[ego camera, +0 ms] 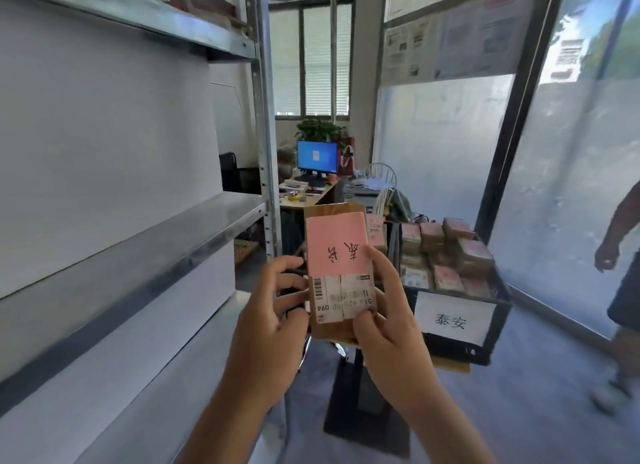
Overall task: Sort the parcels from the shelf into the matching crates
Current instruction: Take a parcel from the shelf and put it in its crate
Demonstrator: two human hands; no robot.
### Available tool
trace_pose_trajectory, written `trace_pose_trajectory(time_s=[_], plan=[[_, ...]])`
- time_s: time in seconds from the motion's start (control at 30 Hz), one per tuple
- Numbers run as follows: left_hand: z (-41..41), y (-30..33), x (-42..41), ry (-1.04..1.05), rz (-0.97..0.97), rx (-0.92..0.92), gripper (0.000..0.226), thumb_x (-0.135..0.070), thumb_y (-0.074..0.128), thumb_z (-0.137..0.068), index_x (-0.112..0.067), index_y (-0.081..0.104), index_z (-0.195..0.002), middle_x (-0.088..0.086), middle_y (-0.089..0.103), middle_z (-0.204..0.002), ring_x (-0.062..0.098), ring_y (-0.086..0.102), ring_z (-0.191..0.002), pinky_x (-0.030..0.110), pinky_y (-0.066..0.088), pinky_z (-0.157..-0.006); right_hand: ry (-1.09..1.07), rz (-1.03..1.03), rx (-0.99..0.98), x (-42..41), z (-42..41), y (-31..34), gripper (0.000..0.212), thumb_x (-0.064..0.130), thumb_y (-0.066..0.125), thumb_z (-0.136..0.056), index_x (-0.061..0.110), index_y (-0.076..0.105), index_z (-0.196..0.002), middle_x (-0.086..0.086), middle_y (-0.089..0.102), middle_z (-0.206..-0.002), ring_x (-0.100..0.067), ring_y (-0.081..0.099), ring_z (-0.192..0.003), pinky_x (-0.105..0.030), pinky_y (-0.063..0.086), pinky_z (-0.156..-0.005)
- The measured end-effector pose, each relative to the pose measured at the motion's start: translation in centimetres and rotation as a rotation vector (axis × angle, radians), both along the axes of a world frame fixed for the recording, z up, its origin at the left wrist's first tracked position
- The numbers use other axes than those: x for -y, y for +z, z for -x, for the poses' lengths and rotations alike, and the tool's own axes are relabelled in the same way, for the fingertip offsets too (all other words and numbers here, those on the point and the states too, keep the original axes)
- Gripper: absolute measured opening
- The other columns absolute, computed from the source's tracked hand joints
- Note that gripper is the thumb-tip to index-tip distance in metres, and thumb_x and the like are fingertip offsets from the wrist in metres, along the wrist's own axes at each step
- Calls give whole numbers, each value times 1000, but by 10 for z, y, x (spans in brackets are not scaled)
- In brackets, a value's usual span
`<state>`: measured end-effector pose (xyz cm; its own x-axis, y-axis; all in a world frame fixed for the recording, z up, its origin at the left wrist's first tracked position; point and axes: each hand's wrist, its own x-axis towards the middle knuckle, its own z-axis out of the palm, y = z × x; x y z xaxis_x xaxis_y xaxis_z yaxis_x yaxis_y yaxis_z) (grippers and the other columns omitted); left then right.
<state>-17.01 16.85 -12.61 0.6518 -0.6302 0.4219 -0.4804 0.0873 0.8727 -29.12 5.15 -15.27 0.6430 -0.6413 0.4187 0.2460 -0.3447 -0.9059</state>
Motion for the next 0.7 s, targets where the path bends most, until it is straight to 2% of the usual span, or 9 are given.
trace_pose_trajectory(time_s=[0.13,0.27,0.37,0.43,0.53,0.63,0.7], plan=[[-48,-3,56,-86,-31,-42,51,3,51,-103,-41,55,-127,-16,70,-113,11,73,-109,25,64,-71,-179,30,-76,41,-38,-6,76,6,52,-101,59,30,-150,8,57,-143,-23,70,-113,-42,65,-83],[-63,-7,123,-215,-71,-51,55,6,49,-102,-46,61,-117,-19,71,-109,8,74,-107,32,65,-76,-373,52,-149,89,-50,-12,71,37,64,-90,58,29,-148,18,51,-141,-14,68,-107,-38,64,-79],[-59,-12,174,-314,-97,-89,59,9,47,-101,-46,63,-114,-17,72,-112,9,73,-109,32,65,-81,-517,139,-239,128,-43,-15,84,53,77,-82,57,25,-148,31,40,-143,6,50,-122,-26,58,-88],[-56,-17,210,-370,-129,-105,56,10,46,-101,-41,65,-115,-18,72,-110,6,74,-107,30,65,-81,-601,189,-298,157,-37,-19,93,61,79,-76,57,23,-149,35,33,-145,13,43,-123,-23,54,-90],[-49,-25,267,-422,-166,-105,57,11,44,-101,-41,65,-112,-18,72,-110,5,73,-106,29,65,-81,-673,231,-372,209,-29,-30,93,59,80,-74,63,19,-143,37,25,-144,12,43,-115,-21,50,-87],[-44,-36,328,-463,-220,-134,58,13,43,-100,-38,64,-115,-13,73,-111,9,74,-109,30,64,-84,-719,202,-382,272,-24,-47,87,54,80,-75,64,23,-139,35,29,-143,0,50,-115,-31,59,-89],[-44,-40,367,-488,-280,-155,59,13,43,-100,-40,63,-120,-14,73,-114,5,72,-111,30,63,-86,-714,180,-372,318,-24,-59,84,50,80,-73,63,27,-138,37,31,-137,-2,52,-115,-32,59,-89]])
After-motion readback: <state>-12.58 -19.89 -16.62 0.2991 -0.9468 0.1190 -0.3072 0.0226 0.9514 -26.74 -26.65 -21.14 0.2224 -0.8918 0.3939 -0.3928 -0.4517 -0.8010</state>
